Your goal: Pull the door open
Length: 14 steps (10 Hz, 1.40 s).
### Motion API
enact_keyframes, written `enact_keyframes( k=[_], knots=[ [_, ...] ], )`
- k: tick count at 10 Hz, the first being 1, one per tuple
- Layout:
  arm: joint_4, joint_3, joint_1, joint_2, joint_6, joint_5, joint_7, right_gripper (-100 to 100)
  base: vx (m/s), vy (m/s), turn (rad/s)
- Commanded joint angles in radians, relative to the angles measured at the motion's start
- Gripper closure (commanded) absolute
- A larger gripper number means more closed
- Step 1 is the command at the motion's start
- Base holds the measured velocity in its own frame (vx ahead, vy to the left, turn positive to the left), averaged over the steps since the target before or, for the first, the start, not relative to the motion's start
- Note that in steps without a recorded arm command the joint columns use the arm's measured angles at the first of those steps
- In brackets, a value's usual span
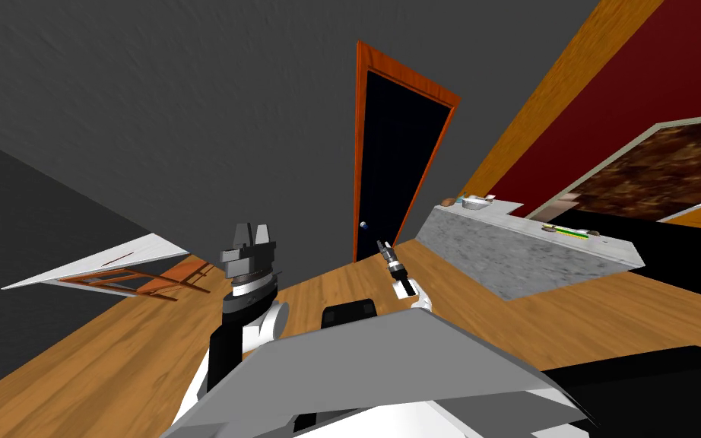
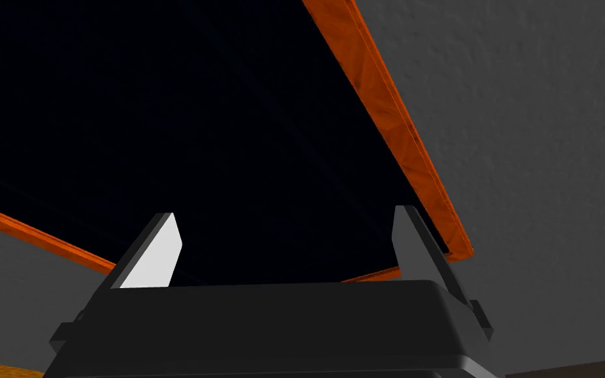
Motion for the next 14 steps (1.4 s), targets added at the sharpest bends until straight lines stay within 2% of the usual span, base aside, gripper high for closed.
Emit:
enact_keyframes(
  k=[1,6,7,14],
  knots=[
    [0.043,-0.006,-0.010,-0.004,-0.017,0.013,0.037,-100,0.093,-0.026,0.033],
    [0.181,-0.024,-0.050,-0.014,-0.064,0.052,0.142,-100,0.095,-0.023,0.030],
    [0.181,-0.024,-0.050,-0.014,-0.064,0.052,0.142,-100,0.063,-0.014,0.009],
    [0.357,-0.048,-0.103,-0.027,-0.125,0.101,0.274,-100,0.088,-0.021,0.026]
  ],
)
